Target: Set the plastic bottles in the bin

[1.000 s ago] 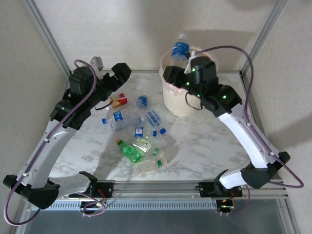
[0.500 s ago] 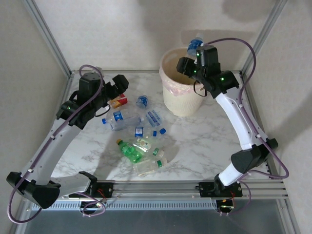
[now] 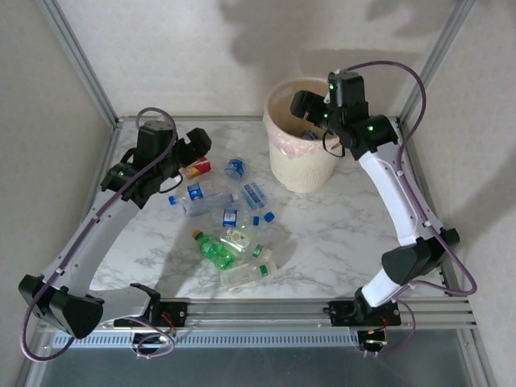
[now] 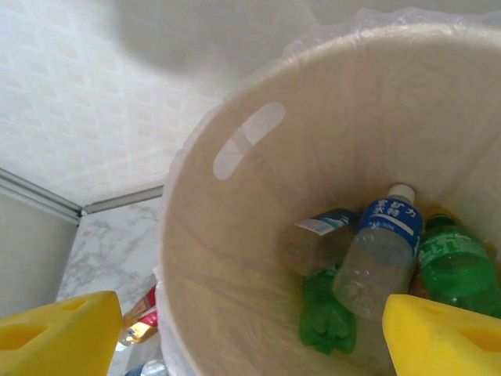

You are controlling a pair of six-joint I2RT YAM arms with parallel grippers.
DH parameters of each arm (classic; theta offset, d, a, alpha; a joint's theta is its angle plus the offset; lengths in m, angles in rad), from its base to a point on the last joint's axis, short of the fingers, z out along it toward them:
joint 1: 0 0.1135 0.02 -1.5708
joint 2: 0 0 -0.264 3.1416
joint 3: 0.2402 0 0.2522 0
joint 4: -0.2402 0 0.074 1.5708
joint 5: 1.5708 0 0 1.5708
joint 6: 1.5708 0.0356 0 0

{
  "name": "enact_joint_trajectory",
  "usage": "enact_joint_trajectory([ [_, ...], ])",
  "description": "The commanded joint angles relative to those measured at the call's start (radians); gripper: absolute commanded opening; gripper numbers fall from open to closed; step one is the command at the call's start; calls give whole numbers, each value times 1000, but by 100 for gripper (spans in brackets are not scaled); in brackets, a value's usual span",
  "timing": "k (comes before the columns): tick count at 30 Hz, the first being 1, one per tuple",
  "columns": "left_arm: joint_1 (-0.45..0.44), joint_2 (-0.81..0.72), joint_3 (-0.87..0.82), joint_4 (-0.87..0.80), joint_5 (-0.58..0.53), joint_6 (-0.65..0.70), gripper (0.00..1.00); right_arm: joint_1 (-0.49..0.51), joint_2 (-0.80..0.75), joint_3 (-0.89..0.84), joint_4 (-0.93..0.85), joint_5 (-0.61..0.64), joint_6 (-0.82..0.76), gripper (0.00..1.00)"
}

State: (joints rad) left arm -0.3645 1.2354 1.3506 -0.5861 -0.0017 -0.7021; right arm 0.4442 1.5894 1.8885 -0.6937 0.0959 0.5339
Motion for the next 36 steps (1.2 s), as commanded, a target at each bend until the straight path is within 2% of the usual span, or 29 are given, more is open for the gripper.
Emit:
enact_joint_trajectory([
  [1, 7, -6, -25, -24, 20, 12, 95, 45, -113, -63, 67, -57, -20, 86],
  [6, 7, -11, -96, -30, 40, 3, 93, 218, -214, -193, 98, -52, -95, 86],
  [8, 6, -7, -119, -23, 49, -8, 91, 322, -228, -234, 63, -17, -115, 86],
  [13, 7, -11, -171, 13, 72, -45, 90, 504, -242, -377, -10, 64, -87, 88],
  [17, 6, -20, -202, 18, 72, -65, 89, 579, -239, -487, 1, 53, -22, 88],
  [22, 6, -35, -228, 29, 68, -92, 88, 667, -179, -561, -18, 41, -16, 86],
  [28, 7, -42, -242, 14, 58, -105, 87, 740, -117, -588, -78, 28, -44, 82],
  [36, 6, -52, -290, 19, 65, -135, 86, 899, 15, -569, -141, -17, -140, 86],
])
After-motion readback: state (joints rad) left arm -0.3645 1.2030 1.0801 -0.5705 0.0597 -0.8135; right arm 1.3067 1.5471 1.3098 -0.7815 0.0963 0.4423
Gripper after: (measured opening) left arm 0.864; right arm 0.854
